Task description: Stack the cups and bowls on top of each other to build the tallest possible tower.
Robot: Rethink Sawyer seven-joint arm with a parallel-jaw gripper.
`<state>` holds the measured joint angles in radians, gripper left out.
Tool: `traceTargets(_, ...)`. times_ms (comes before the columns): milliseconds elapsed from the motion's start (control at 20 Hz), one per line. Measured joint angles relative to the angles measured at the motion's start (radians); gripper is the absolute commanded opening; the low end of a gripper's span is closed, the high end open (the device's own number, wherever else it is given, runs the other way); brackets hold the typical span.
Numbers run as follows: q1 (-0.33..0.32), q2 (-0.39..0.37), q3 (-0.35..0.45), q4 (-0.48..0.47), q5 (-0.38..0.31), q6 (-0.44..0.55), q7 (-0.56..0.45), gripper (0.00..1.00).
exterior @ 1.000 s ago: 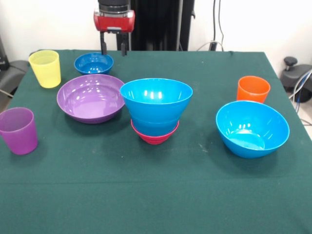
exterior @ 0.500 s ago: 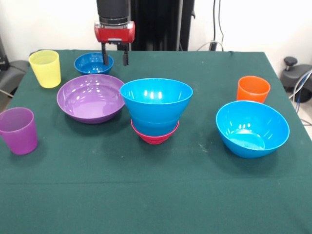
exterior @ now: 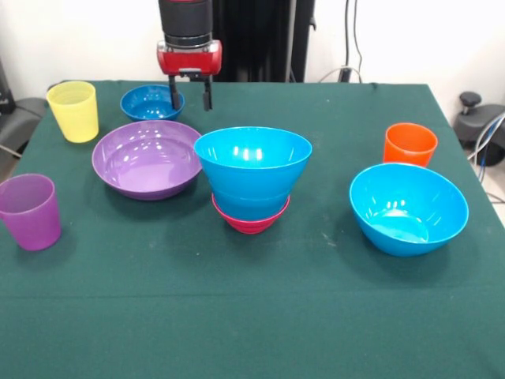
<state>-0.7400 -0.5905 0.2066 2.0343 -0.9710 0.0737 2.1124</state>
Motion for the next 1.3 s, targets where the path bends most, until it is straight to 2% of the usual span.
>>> traceTargets(850, -0.069, -0.08, 0.008, 0.002, 0.0, 0.0, 0.0, 1.0)
traceTargets(1300, -0.06, -0.076, 0.005, 0.003, -0.01, 0.0, 0.0, 1.0)
